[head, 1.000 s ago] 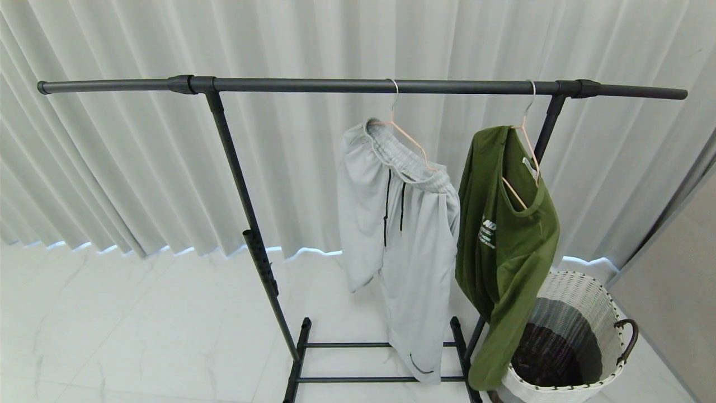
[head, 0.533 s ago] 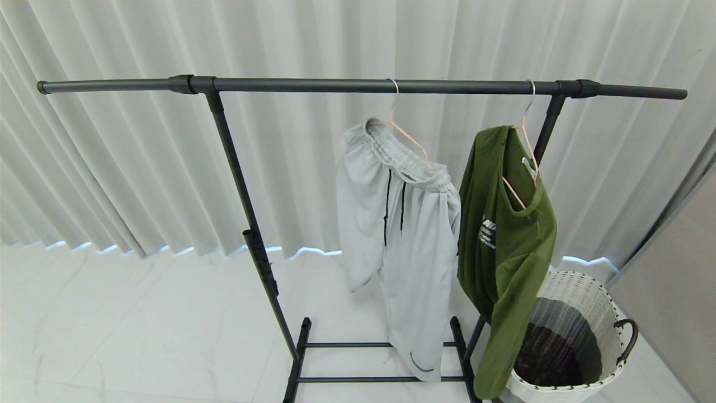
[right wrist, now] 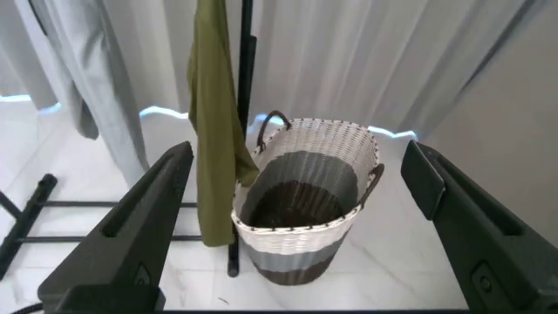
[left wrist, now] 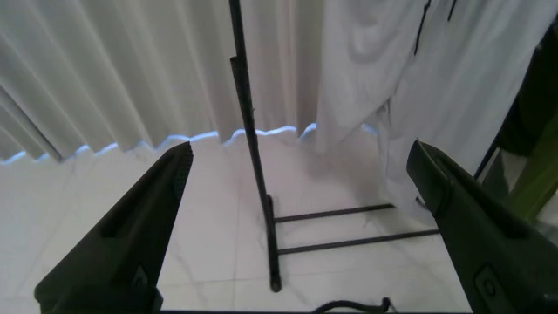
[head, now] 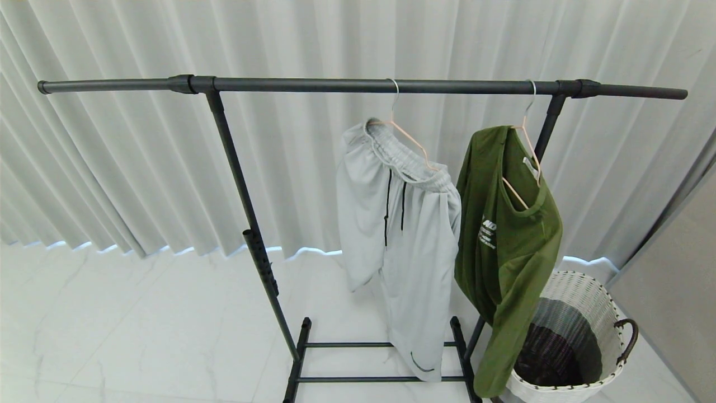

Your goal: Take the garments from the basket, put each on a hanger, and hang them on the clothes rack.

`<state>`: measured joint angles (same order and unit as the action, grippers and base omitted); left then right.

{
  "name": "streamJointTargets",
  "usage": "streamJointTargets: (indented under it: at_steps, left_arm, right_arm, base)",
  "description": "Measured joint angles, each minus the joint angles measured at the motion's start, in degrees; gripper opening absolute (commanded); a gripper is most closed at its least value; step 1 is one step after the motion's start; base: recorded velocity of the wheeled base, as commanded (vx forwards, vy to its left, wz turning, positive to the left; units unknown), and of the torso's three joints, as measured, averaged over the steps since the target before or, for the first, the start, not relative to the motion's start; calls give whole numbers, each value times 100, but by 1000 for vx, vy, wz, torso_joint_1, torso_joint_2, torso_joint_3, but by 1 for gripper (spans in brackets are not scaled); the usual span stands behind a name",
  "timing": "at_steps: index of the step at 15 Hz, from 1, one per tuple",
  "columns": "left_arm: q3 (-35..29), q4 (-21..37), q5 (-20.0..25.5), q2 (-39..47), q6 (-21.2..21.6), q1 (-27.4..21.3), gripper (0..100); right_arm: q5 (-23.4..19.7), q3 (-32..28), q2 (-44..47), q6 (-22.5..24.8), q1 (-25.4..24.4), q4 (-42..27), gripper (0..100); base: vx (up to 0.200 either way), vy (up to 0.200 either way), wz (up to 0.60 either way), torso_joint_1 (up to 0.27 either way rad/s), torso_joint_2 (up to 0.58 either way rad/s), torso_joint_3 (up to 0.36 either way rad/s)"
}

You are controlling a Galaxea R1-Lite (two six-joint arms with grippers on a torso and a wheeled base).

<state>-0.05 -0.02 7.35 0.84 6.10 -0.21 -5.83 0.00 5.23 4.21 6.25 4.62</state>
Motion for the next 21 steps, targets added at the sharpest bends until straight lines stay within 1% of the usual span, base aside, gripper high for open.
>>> streamJointTargets:
  at_steps: [2, 4, 7, 8, 9, 11, 12, 14, 17, 21]
  left_arm:
    - [0, 2, -2, -57, 0, 10, 100]
    - [0, 2, -2, -77, -2, 10, 100]
    - [0, 2, -5, -82, -5, 13, 100]
    - [-2, 2, -5, -82, -2, 13, 100]
    - [-2, 2, -5, -82, -2, 13, 100]
    - [-2, 2, -7, -82, -5, 10, 100]
    - [-2, 2, -7, -84, -5, 11, 100]
    - [-2, 2, -7, -84, -5, 10, 100]
    - [-2, 2, -5, -84, -2, 13, 100]
    - [-2, 5, -7, -84, -2, 10, 100]
  right_arm:
    - [351, 0, 0, -95, -2, -30, 100]
    - [195, 0, 22, -227, -108, -118, 100]
    - [165, 0, 89, -235, -713, -121, 100]
    - [217, 0, 52, -244, -868, -121, 100]
    - [428, 0, 20, -286, -941, -115, 100]
    - [1104, 0, -9, -685, -961, -213, 100]
    - [1173, 0, 22, -699, -906, -260, 100]
    - [1214, 0, 78, -644, -796, -301, 100]
    - [1225, 0, -17, -592, -478, -336, 100]
    - [1174, 0, -413, -590, -623, -356, 100]
  base:
    - [0, 0, 0, 0, 0, 0]
    - [0, 0, 0, 0, 0, 0]
    - [0, 0, 0, 0, 0, 0]
    - [0, 0, 0, 0, 0, 0]
    - [0, 0, 0, 0, 0, 0]
    - [0, 0, 0, 0, 0, 0]
    - [0, 0, 0, 0, 0, 0]
    - [0, 0, 0, 0, 0, 0]
    - [0, 0, 0, 0, 0, 0]
    - [0, 0, 0, 0, 0, 0]
